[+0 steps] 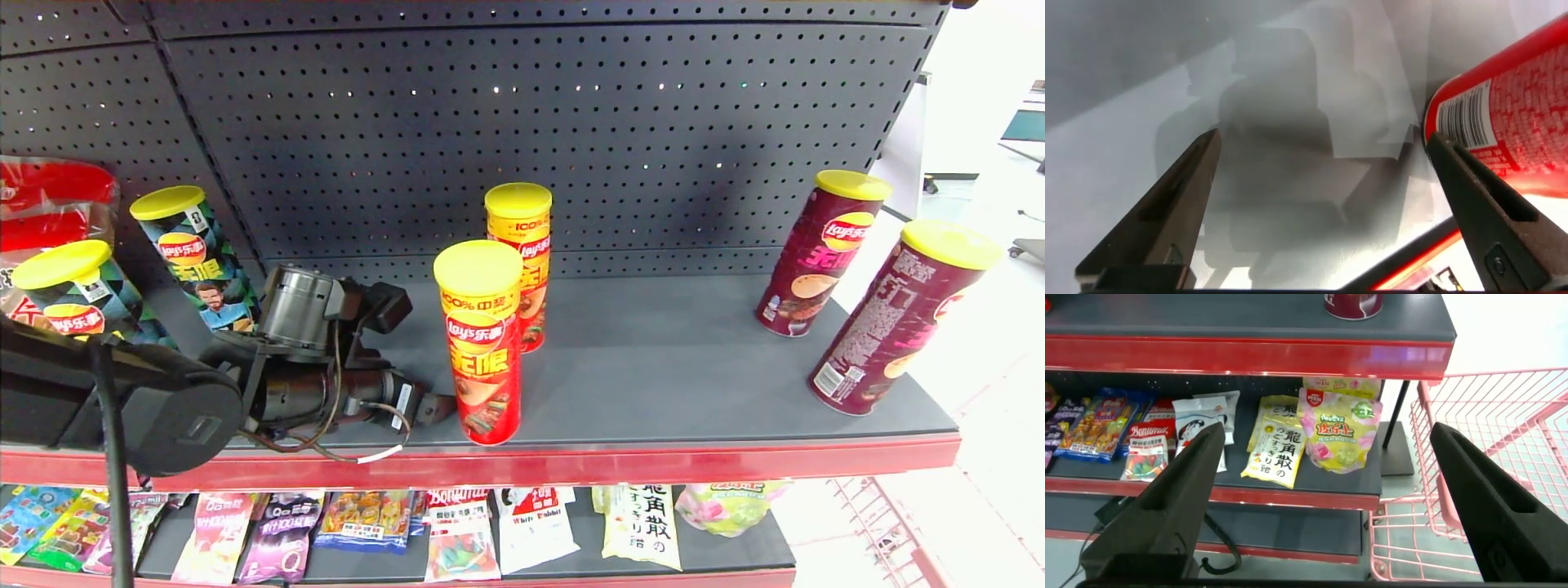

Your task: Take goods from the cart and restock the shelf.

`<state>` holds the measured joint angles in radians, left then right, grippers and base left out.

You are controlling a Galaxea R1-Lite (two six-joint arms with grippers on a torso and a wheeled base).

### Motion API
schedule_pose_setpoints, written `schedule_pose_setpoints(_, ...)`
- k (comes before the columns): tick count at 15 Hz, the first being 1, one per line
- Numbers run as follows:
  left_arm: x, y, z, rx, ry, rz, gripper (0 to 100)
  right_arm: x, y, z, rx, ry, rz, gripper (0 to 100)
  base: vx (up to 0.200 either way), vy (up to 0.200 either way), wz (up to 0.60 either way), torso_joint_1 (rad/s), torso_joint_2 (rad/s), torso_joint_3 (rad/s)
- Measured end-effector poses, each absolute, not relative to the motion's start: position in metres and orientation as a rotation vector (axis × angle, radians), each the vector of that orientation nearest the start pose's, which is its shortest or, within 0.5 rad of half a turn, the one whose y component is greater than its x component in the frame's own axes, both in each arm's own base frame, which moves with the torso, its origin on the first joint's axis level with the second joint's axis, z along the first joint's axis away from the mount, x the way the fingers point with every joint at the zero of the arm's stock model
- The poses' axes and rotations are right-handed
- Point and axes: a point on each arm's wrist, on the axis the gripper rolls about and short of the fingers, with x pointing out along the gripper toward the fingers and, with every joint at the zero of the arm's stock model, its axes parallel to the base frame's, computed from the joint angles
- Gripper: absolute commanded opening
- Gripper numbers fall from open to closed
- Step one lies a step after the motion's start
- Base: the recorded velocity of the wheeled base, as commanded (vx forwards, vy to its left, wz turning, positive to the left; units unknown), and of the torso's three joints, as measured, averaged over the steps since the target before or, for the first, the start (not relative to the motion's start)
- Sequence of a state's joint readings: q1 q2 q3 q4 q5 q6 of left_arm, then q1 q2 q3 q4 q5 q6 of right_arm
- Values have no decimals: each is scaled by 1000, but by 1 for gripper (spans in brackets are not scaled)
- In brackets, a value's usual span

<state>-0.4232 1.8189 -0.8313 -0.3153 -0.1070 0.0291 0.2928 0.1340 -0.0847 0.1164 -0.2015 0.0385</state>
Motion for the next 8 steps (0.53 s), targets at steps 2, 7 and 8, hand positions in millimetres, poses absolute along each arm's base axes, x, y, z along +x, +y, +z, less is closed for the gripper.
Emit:
schedule_pose_setpoints(2,286,-132,123,134,661,-521,100,-16,-10,90,-2,163,89,100,0,0,0,0,0,0)
schedule_pose_setpoints(7,285,-136,122,138,667,-535,100,-16,-10,90,-1,163,88,100,0,0,0,0,0,0)
schedule_pose_setpoints(8,284,-136,121,139,670,-536,100,-16,-10,90,-1,163,88,100,0,0,0,0,0,0)
